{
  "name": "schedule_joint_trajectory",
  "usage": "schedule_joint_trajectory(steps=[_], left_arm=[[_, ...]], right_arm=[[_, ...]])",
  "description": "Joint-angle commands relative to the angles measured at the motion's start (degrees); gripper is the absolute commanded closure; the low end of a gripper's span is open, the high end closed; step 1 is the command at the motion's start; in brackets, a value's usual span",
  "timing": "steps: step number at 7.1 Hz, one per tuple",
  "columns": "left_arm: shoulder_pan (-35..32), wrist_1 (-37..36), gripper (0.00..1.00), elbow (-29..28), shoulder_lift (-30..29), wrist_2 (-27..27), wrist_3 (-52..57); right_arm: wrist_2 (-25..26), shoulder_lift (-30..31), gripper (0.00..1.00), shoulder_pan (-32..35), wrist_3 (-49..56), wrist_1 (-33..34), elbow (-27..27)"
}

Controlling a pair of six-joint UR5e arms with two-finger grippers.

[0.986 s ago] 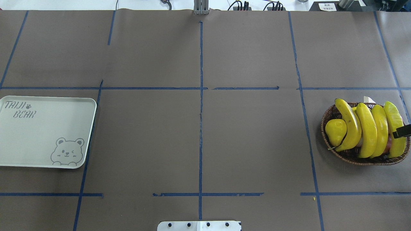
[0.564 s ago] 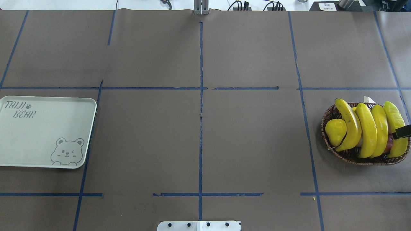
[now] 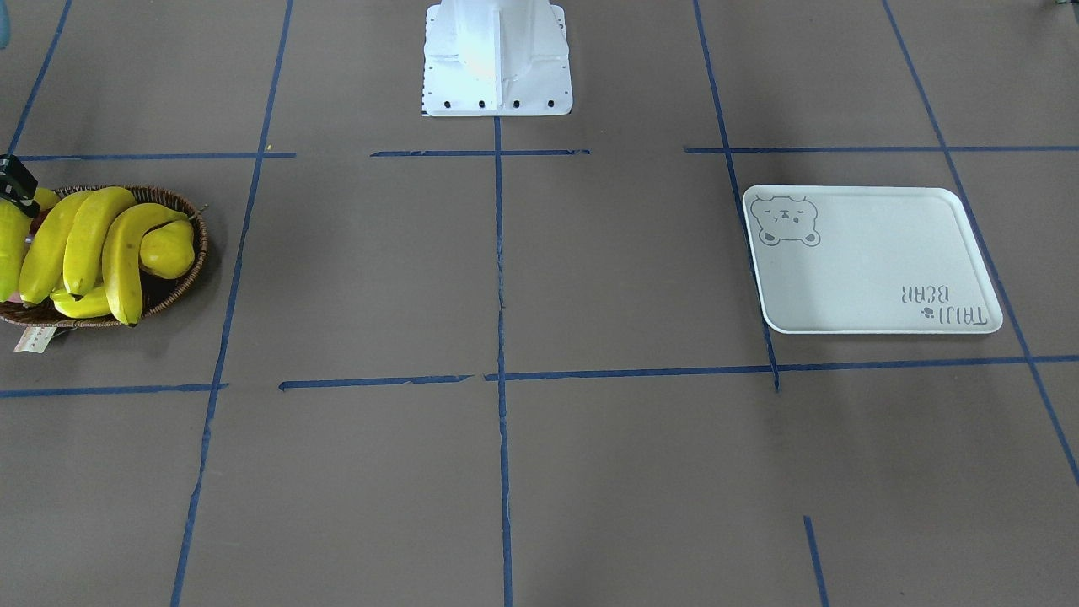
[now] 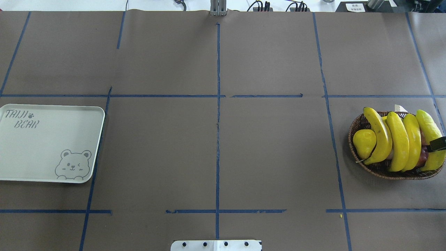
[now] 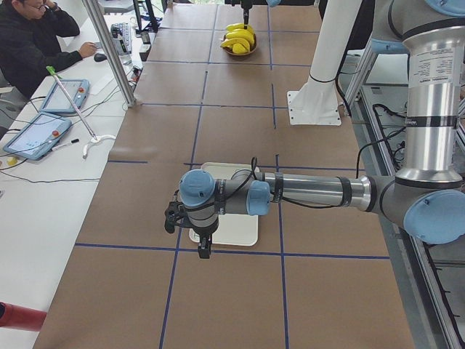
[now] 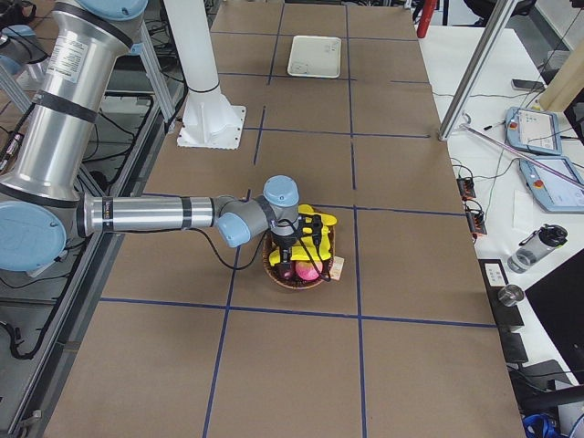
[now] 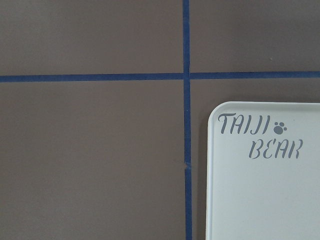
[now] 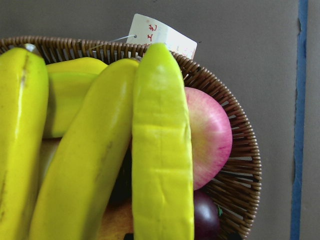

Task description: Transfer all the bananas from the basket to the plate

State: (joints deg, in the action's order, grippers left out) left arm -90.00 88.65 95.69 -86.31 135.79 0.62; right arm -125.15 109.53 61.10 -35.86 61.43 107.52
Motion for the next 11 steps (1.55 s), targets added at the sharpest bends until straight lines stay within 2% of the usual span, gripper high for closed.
schedule_joint_trajectory(steps=[1, 2, 3, 4, 5, 6, 7, 8, 9, 10, 11], left_arm=[[0.0, -0.06, 0.0, 0.11, -0.09, 0.0, -0.09], [0.0, -0.06, 0.0, 0.11, -0.18, 0.0, -0.09], [0.0, -0.06, 0.0, 0.46, -0.18, 0.0, -0.17], [0.0, -0.06, 0.0, 0.99, -0.09, 0.0, -0.18], [0.0, -0.15, 0.0, 0.99, -0.09, 0.0, -0.18], [0.0, -0.06, 0.0, 1.08, -0.09, 0.35, -0.18], [0.0, -0.15, 0.0, 0.99, -0.09, 2.01, -0.18], [0.0, -0.15, 0.0, 1.08, -0.09, 2.11, -0.18], [0.0, -0.06, 0.0, 1.08, -0.26, 2.2, -0.18], [0.0, -0.06, 0.0, 1.6, -0.53, 2.37, -0.96], [0.0, -0.06, 0.0, 4.91, -0.79, 3.16, -4.27]], right_arm=[[0.0, -0.02, 0.93, -0.19, 0.0, 0.0, -0.12], [0.0, 0.07, 0.99, -0.11, 0.09, -0.09, -0.03], [-0.35, 0.24, 1.0, 0.15, 0.78, 0.0, 0.4], [-2.44, 0.59, 1.0, 3.2, 3.49, 0.44, 0.84], [-7.07, 0.95, 1.0, 7.41, 7.26, 1.05, 1.02], [-10.08, 1.73, 1.0, 11.37, 10.34, 4.8, 3.9], [-10.11, 1.57, 1.0, 14.28, 14.72, 14.14, 9.67], [-10.46, -0.09, 1.0, 19.96, 23.81, 27.03, 15.38], [-10.46, -5.67, 1.0, 22.72, 27.65, 37.42, 18.4], [-10.72, -11.99, 1.0, 23.27, 27.34, 42.66, 18.51], [-15.94, -16.15, 1.0, 22.23, 26.29, 43.06, 17.12]])
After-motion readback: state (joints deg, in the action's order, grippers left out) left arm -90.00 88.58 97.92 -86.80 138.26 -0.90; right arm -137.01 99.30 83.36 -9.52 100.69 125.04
